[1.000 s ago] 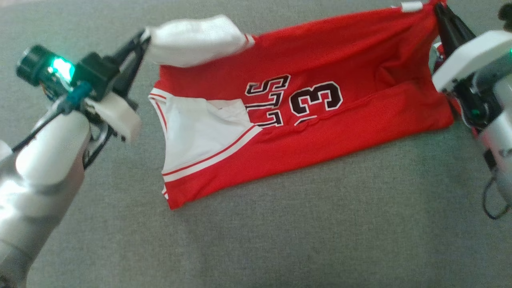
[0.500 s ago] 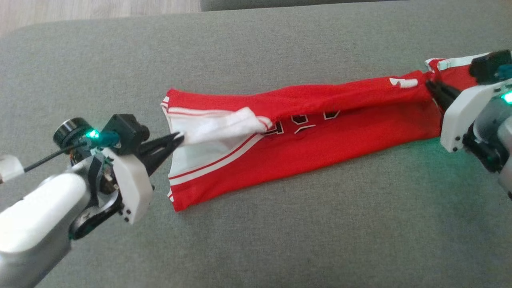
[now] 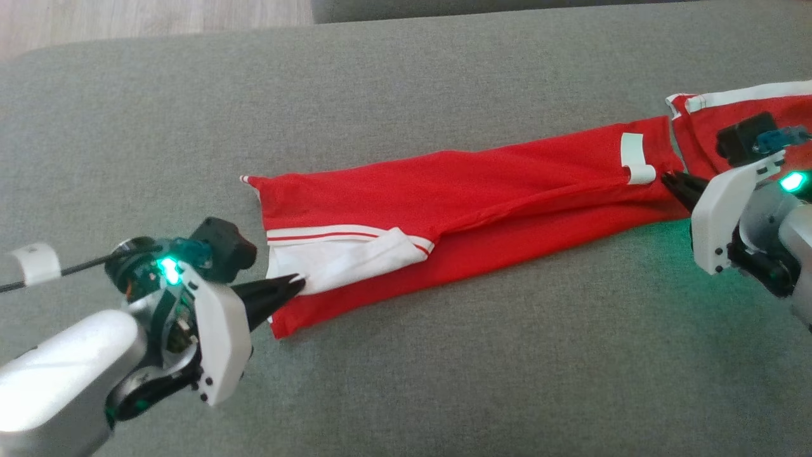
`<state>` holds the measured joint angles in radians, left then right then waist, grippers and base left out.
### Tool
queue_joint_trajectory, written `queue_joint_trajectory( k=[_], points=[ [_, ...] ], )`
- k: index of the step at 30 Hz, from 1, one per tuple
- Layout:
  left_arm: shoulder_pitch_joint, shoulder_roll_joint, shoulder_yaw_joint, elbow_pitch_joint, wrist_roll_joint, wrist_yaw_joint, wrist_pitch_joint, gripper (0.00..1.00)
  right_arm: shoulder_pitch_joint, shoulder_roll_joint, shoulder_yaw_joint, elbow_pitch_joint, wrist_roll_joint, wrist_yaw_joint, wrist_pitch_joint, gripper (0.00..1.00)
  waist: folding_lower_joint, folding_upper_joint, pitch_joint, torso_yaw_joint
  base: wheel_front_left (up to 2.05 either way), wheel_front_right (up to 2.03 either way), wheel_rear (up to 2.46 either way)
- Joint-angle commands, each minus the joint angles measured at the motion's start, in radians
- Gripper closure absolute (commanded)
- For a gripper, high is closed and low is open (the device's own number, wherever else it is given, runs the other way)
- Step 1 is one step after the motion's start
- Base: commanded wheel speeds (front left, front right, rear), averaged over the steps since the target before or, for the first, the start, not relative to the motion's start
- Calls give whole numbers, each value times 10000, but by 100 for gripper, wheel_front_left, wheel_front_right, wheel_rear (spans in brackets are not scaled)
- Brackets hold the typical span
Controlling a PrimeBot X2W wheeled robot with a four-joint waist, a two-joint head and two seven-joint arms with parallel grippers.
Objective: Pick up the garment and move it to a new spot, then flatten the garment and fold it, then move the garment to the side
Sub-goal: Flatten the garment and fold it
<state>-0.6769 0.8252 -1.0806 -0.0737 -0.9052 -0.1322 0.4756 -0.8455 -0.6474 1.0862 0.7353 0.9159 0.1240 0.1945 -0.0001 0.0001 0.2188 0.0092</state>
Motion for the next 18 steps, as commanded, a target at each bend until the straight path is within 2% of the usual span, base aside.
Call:
queue_joint_trajectory(
  k=[1, 6, 7, 8, 11, 15, 18],
  points=[
    [-413, 294, 418, -178, 34, 30, 29, 100, -128, -376, 70, -151, 106, 67, 63, 100, 1, -1, 46, -21, 0, 0, 0],
    [-531, 2, 188, 78, 261, 26, -3, 100, -345, -414, 420, -51, 348, 67, 101, 100, 1, -1, 186, -106, 0, 0, 0],
    [-582, -76, 181, 159, 411, 29, -131, 69, -345, -364, 366, 41, 530, 67, 94, 48, 1, -1, 205, -125, 0, 0, 0],
    [-633, -165, 196, 262, 589, 47, -325, 0, -319, -275, 307, 128, 789, 67, 219, 0, 1, -1, 215, -142, 0, 0, 0],
    [-717, -357, 216, 684, 1020, 157, -790, 0, -391, -151, 129, 62, 1336, 67, 95, 0, 1, -1, 191, -200, 0, 0, 0],
    [-781, -543, 510, 1166, 1334, 553, -1573, 0, -493, -23, -605, 123, 2463, 67, -206, 0, 1, -1, 30, -292, 0, 0, 0],
    [-894, -708, 1018, 1487, 1657, 1392, -2392, 0, -611, 99, -1283, 48, 3257, 67, -703, 0, 1, -1, -141, -338, 0, 0, 0]
  ],
)
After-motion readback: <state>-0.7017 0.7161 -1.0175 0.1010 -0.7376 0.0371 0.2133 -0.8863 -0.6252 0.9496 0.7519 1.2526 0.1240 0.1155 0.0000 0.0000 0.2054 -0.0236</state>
